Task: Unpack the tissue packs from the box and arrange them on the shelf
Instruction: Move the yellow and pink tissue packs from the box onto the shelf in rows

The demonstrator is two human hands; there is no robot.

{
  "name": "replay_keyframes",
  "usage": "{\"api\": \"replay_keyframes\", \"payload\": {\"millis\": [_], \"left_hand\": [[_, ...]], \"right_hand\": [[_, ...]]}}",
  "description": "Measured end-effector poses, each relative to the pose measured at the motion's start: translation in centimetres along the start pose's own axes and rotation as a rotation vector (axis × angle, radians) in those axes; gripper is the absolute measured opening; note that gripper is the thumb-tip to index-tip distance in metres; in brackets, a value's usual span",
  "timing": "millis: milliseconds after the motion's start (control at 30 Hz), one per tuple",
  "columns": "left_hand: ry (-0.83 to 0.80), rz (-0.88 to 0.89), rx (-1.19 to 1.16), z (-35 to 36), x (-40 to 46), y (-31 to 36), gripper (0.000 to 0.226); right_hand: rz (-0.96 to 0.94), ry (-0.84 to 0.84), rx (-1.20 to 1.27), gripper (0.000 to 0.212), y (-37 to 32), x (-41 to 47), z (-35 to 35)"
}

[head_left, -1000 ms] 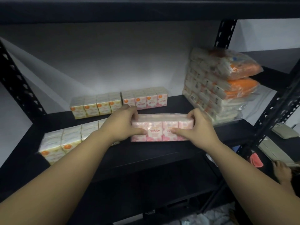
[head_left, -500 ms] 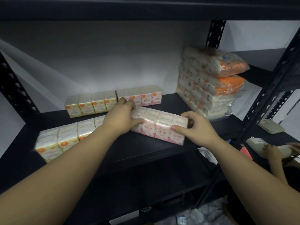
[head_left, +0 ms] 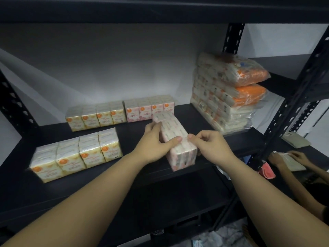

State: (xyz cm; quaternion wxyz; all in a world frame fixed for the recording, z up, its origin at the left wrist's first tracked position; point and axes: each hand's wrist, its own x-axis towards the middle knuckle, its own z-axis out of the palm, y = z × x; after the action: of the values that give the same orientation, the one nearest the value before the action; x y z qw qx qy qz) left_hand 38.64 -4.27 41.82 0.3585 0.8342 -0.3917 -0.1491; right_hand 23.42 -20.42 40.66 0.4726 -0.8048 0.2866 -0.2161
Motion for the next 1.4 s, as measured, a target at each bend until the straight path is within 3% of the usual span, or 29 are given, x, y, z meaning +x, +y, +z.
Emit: {"api": "replay_keyframes", "payload": {"millis": [133, 233, 400, 567, 667, 800, 933, 1033, 1167, 1300, 1400], "left_hand": [[-0.089, -0.031, -0.031, 0.4, 0.3, -0.4, 0.13], [-0.048, -0.004, -0.078, 1.3, 0.1, -0.3, 0.132], [-0.002, -0.012, -0.132, 2.5, 0.0, -0.2, 0.145], [-0.001, -0.015, -0.174, 2.3, -0.5, -1.0, 0.134], [-0.02, -0.002, -0.097, 0.7, -1.4, -1.1, 0.112], [-0.044, 0.019, 0.204, -3.0, -2.3, -0.5, 0.088], [-0.134, -0.015, 0.368, -6.6, -0.9, -1.4, 0.066], [-0.099, -0.009, 0.461, -7.8, 0.7, -1.9, 0.051], [-0.051, -0.023, 0.638, -8.4, 2.5, -2.3, 0.048], [-0.027, -0.089, 0.653, -8.5, 2.8, -3.0, 0.057], [0.026, -0.102, 0.657, -8.4, 2.5, -3.4, 0.064]], "right_hand": [[-0.028, 0.077, -0.083, 0.042, -1.0, 2.1, 0.7], [-0.081, 0.108, -0.151, 0.035, -2.7, 5.7, 1.5], [-0.182, -0.14, -0.275, 0.053, -5.6, 9.8, 3.7], [-0.141, -0.312, -0.327, 0.052, -6.0, 11.5, 5.3], [-0.134, -0.272, -0.282, 0.054, -5.4, 11.7, 4.7], [-0.117, -0.165, -0.22, 0.046, -3.5, 11.3, 3.0], [-0.101, -0.025, -0.248, 0.058, -2.0, 9.7, 1.5], [-0.086, 0.032, -0.294, 0.068, -1.1, 8.1, 0.9], [-0.098, 0.126, -0.345, 0.077, 0.2, 6.3, 0.5], [-0.078, 0.136, -0.413, 0.096, 0.2, 4.9, 0.7], [-0.08, 0.179, -0.595, 0.102, -0.5, 4.0, 1.5]]}}
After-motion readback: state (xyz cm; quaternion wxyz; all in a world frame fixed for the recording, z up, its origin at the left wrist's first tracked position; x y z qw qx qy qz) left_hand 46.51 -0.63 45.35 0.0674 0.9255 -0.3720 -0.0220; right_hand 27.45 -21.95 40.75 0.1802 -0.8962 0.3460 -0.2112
